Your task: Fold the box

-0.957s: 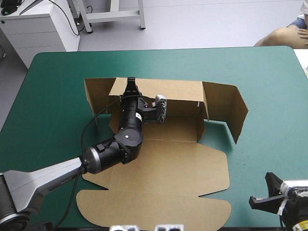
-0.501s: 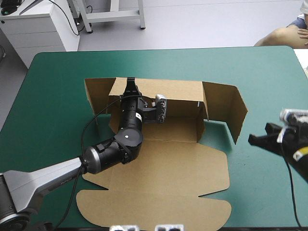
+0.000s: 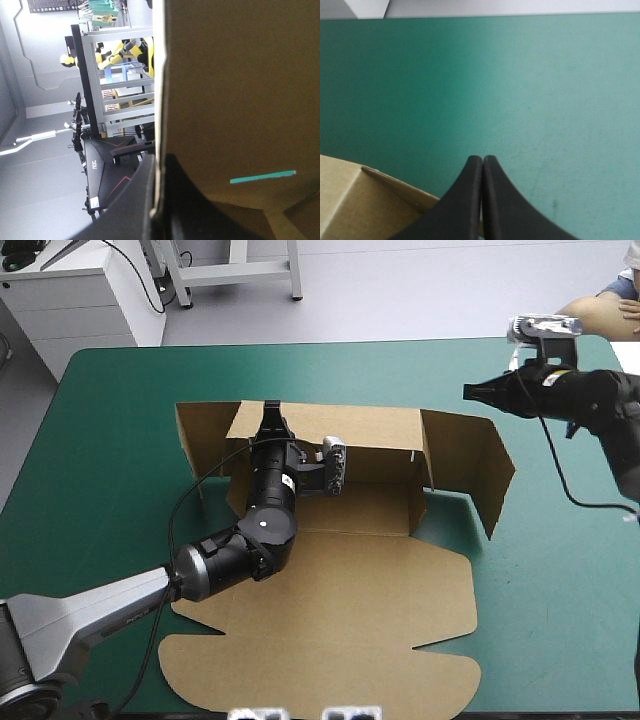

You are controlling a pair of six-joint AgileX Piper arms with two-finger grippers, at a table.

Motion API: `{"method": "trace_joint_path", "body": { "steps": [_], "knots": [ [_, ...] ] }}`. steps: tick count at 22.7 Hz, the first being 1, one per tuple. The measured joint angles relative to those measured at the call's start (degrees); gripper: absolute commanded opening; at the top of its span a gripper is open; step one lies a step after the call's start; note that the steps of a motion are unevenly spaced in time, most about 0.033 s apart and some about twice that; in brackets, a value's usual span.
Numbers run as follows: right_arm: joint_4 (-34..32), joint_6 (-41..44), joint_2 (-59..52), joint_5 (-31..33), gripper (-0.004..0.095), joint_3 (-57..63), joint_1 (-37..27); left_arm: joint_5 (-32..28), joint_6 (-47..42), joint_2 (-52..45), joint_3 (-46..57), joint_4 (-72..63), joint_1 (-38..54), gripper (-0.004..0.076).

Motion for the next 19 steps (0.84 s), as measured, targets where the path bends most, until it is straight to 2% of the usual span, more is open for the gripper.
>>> {"method": "trace_joint_path", "body": {
  "steps": [2, 8, 11, 14, 19],
  "knots": [
    [1.69, -0.54, 6.52, 4.93, -0.002, -5.64, 0.0, -0.06, 0.0, 0.0, 0.0, 0.0, 0.0, -0.0008],
    [2.64, -0.62, 15.98, 14.47, -0.002, -13.82, 0.0, -0.23, 0.0, 0.0, 0.0, 0.0, 0.0, -0.0008],
    [2.89, -1.49, 16.43, 18.37, -0.002, -14.23, 0.0, -0.29, 0.0, 0.0, 0.0, 0.0, 0.0, -0.0008],
    [5.02, -6.06, 16.43, 25.92, -0.002, -14.28, 0.0, -0.36, 0.0, 0.0, 0.0, 0.0, 0.0, -0.0008],
    [7.78, -8.63, 13.92, 27.74, -0.002, -12.93, 0.0, -0.3, 0.24, 0.0, 0.0, -0.05, 0.0, -0.0008]
  ]
}}
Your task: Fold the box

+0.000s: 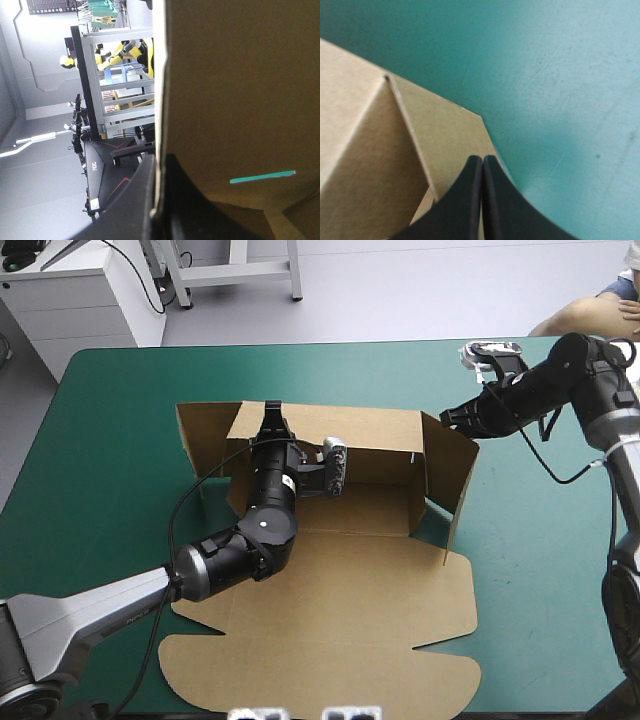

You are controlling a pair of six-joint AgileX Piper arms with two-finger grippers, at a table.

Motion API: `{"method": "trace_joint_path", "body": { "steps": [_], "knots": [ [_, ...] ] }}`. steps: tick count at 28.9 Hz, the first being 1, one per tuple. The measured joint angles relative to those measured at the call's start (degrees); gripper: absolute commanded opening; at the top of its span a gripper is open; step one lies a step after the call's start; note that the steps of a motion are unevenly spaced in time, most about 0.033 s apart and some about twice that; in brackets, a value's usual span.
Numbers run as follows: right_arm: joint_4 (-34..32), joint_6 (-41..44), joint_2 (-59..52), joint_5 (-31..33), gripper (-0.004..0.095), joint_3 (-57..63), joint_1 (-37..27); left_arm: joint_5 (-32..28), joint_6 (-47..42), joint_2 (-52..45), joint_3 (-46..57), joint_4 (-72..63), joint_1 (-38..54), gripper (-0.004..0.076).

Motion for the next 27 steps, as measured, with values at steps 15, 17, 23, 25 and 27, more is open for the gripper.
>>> {"method": "trace_joint_path", "body": {
  "steps": [15, 17, 23, 25, 27],
  "knots": [
    [6.98, -6.94, -14.08, -6.98, -0.002, 19.59, 0.0, 0.0, 0.0, 0.0, 0.0, -0.81, 0.0, -0.0008],
    [8.58, -8.91, -16.72, -9.7, -0.002, 23.55, 0.0, 0.0, 0.0, 0.0, 0.0, -1.1, 0.0, -0.0008],
    [12.25, -14.57, -24.08, -16.31, -0.002, 33.4, 0.0, 0.04, 0.0, 0.0, 0.0, -1.27, 0.0, -0.0008],
    [12.92, -15.59, -25.41, -18.1, -0.002, 36.28, 0.0, 0.04, 0.0, 0.0, 0.0, -1.27, 0.0, -0.0008],
    [13.7, -16.61, -25.77, -19.39, -0.002, 38.69, 0.0, 0.04, 0.0, 0.0, 0.0, -1.29, 0.0, -0.0008]
  ]
}}
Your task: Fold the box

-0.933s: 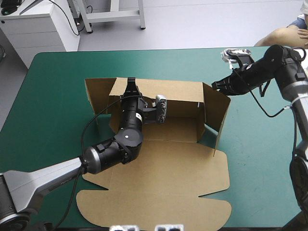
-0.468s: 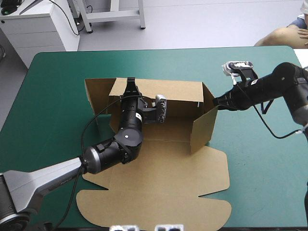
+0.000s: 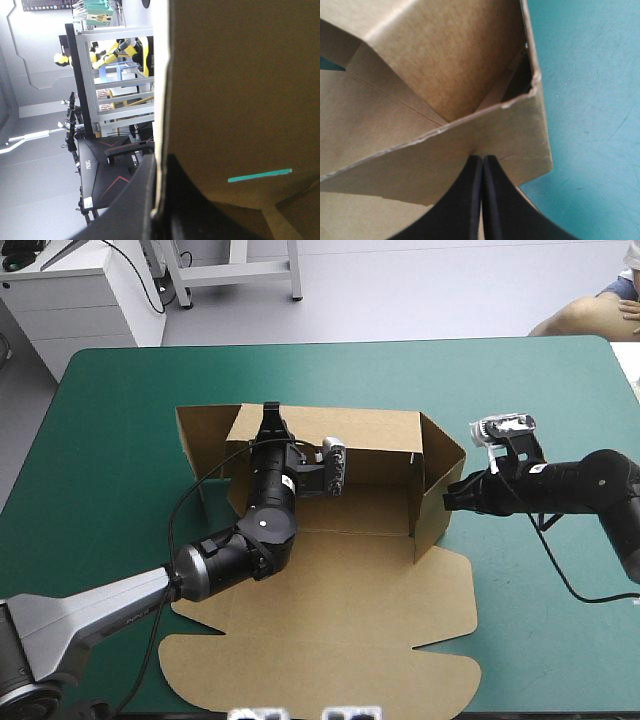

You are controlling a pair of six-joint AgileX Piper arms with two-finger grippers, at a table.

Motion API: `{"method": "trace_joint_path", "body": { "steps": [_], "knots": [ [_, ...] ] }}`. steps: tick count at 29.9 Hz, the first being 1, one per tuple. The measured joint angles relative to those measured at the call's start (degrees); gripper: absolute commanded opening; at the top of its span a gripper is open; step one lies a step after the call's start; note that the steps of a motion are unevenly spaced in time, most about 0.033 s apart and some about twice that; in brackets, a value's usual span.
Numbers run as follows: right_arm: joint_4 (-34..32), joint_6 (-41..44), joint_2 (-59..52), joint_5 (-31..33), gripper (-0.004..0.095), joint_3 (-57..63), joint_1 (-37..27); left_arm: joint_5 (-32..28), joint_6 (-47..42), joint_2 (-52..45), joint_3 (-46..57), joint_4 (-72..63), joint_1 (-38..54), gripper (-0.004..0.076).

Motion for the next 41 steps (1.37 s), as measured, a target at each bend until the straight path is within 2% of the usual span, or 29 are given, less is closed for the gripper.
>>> {"method": "trace_joint_path", "body": {
  "steps": [8, 18, 22, 26, 30, 35, 41],
  "knots": [
    [1.05, -2.92, 0.0, -4.75, -0.002, 3.05, 0.0, 0.0, 0.0, 0.0, 0.0, -0.1, 0.0, -0.0008],
    [2.85, -3.1, 0.0, -3.74, -0.002, 3.05, 0.0, 0.0, 0.0, 0.0, 0.0, -0.15, 0.0, -0.0008],
    [3.24, -3.1, 0.0, -0.01, -0.002, 3.0, 0.0, 0.0, 0.0, 0.0, 0.0, -0.15, 0.0, -0.0008],
    [6.56, -3.56, -0.22, 4.43, -0.0018, 2.26, 0.0, 0.0, 0.0, 0.0, 0.0, -0.15, 0.0, -0.0008],
    [7.35, -2.71, -1.2, 5.86, -0.0018, -3.85, 0.0, 0.0, 0.0, 0.0, 0.0, -0.15, 0.0, -0.0008],
    [-2.37, 4.92, -0.67, 7.05, -0.0018, -17.58, 0.0, 0.0, 0.0, 0.0, 0.0, -0.2, 0.0, -0.0008],
    [-14.32, 13.87, 5.63, 8.45, -0.0018, -31.98, 0.0, -0.19, 0.0, 0.0, 0.0, -0.2, 0.0, -0.0008]
  ]
}}
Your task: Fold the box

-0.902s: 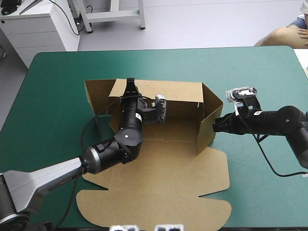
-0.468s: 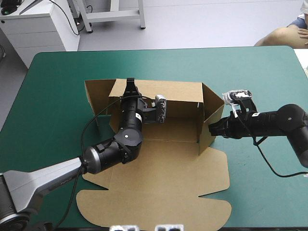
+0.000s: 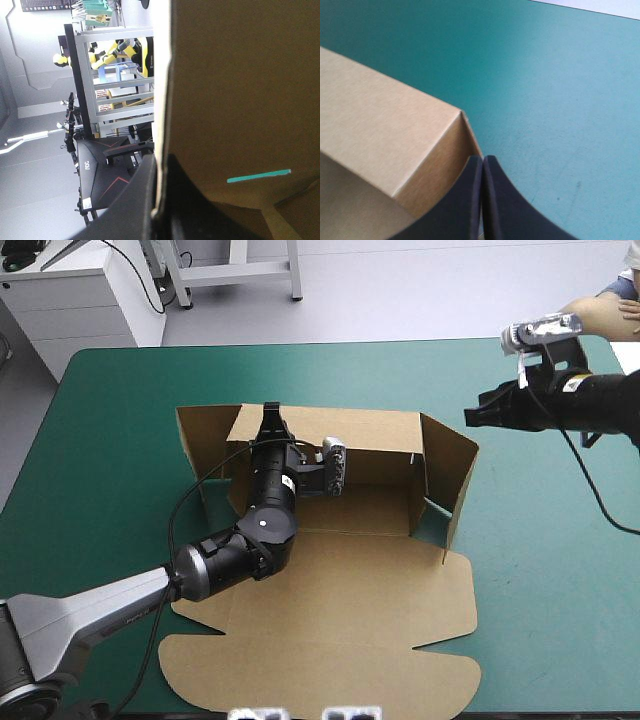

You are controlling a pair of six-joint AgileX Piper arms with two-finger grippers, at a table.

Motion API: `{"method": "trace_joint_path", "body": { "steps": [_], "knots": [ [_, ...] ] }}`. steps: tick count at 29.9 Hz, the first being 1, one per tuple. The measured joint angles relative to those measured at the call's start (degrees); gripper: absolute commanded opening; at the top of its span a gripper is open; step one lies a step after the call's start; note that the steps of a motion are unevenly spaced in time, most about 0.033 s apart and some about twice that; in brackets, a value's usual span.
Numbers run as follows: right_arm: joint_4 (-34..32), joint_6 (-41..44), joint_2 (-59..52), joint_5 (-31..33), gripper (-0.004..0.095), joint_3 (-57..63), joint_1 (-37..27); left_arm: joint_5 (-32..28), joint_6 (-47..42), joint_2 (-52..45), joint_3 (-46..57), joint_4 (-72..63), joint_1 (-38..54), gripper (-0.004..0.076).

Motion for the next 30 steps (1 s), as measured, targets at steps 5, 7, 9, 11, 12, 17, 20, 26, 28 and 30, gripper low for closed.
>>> {"method": "trace_joint_path", "body": {
  "steps": [5, 7, 9, 11, 12, 17, 20, 26, 28, 30],
  "knots": [
    [-2.86, 3.49, 7.15, 0.49, -0.002, -4.47, 0.0, 0.0, 0.0, 0.0, 0.0, 0.0, 0.0, -0.0008],
    [-2.88, 4.12, 10.08, 0.64, -0.002, -4.63, 0.0, 0.0, 0.0, 0.0, 0.0, 0.0, 0.0, -0.0008],
    [-2.83, 4.78, 13.07, 1.46, -0.002, -4.7, 0.0, 0.0, 0.0, 0.0, 0.0, 0.0, 0.0, -0.0008],
    [-2.42, 4.99, 15.51, 3.08, -0.002, -4.7, 0.0, 0.0, 0.0, 0.0, 0.0, 0.0, 0.0, -0.0008],
    [-2.07, 4.99, 16.66, 4.03, -0.002, -4.7, 0.0, 0.0, 0.0, 0.0, 0.0, 0.0, 0.0, -0.0008],
    [-0.62, -0.07, 18.74, 8.72, -0.002, -4.53, 0.0, 0.0, 0.0, 0.0, 0.0, -0.05, 0.0, -0.0008],
    [-0.27, -2.63, 17.73, 9.47, -0.0019, -2.51, 0.0, 0.0, 0.0, 0.0, 0.0, -0.17, 0.0, -0.0008],
    [4.39, -8.99, 13.15, 5.69, -0.0018, 7.5, 0.0, 0.0, 0.0, 0.0, 0.0, -0.17, 0.0, -0.0008],
    [7.12, -12.88, 11.18, 1.63, -0.0018, 11.64, 0.0, 0.0, 0.0, 0.0, 0.0, -0.17, 0.0, -0.0008],
    [11.07, -17.78, 8.82, -4.69, -0.0018, 16.53, 0.0, 0.0, 0.0, 0.0, 0.0, -0.17, 0.0, -0.0008]
  ]
}}
